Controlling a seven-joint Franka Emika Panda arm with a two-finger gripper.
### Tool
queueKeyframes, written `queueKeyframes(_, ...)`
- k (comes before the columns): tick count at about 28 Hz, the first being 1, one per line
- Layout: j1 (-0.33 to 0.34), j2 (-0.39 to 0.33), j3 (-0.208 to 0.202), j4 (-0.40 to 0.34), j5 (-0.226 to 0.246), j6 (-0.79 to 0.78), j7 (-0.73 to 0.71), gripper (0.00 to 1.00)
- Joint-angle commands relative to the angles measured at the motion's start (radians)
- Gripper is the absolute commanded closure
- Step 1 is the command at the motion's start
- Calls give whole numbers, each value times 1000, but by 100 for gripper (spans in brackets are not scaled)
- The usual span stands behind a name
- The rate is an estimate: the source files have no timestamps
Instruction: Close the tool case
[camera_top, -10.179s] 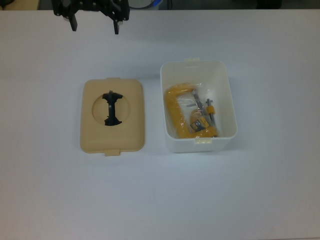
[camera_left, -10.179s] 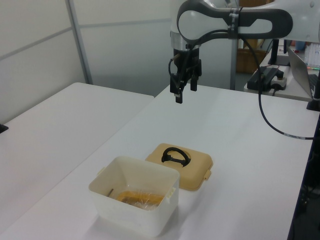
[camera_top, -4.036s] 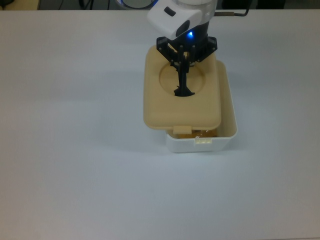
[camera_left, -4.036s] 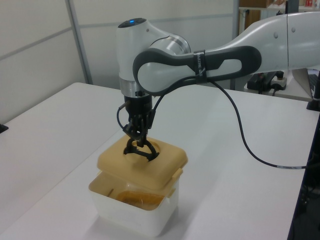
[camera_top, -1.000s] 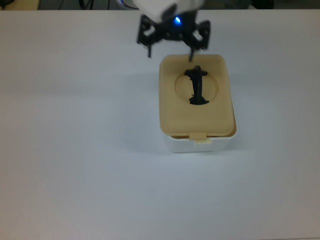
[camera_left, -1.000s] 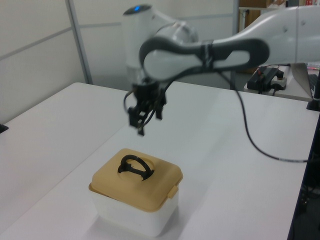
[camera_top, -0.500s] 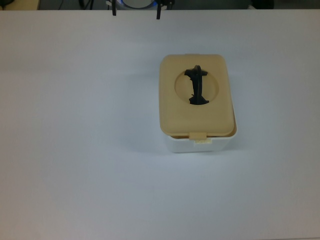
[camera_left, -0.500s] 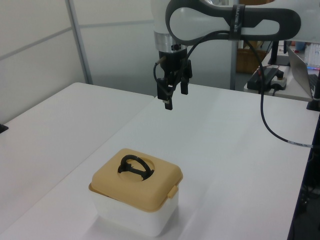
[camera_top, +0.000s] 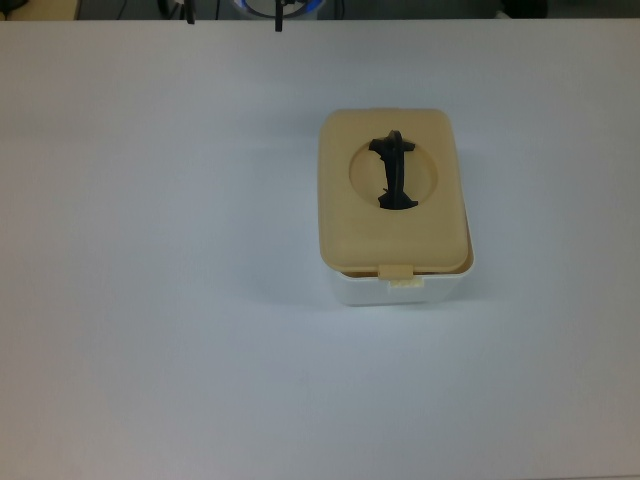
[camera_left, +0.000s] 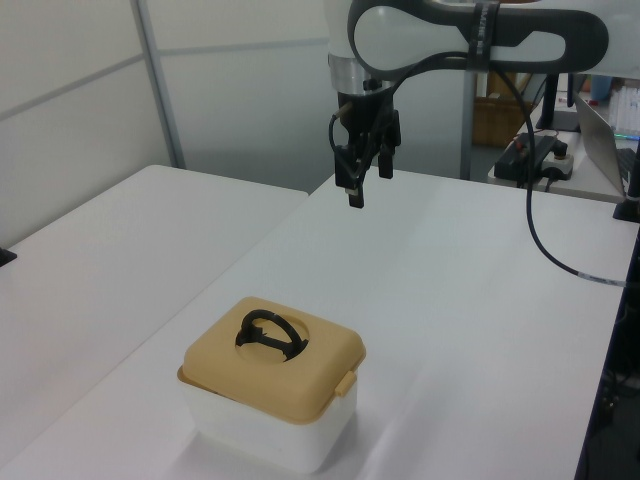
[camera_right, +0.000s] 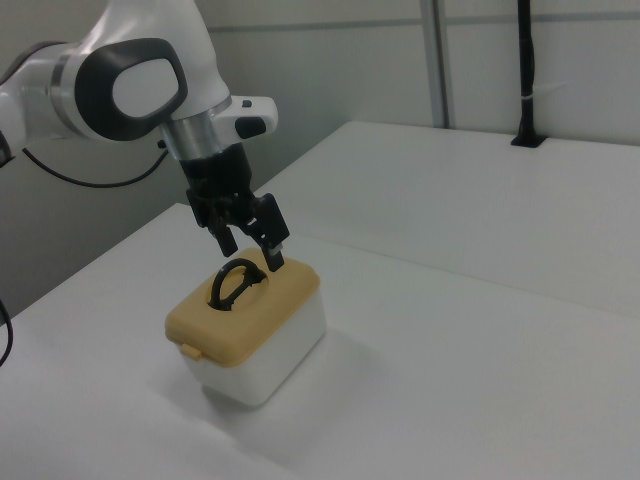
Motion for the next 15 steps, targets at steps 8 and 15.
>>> queueKeyframes(8, -22, -26, 2, -30, 6, -5, -9, 0)
queueKeyframes(15, -31, -26, -1, -25, 29, -6, 4, 0)
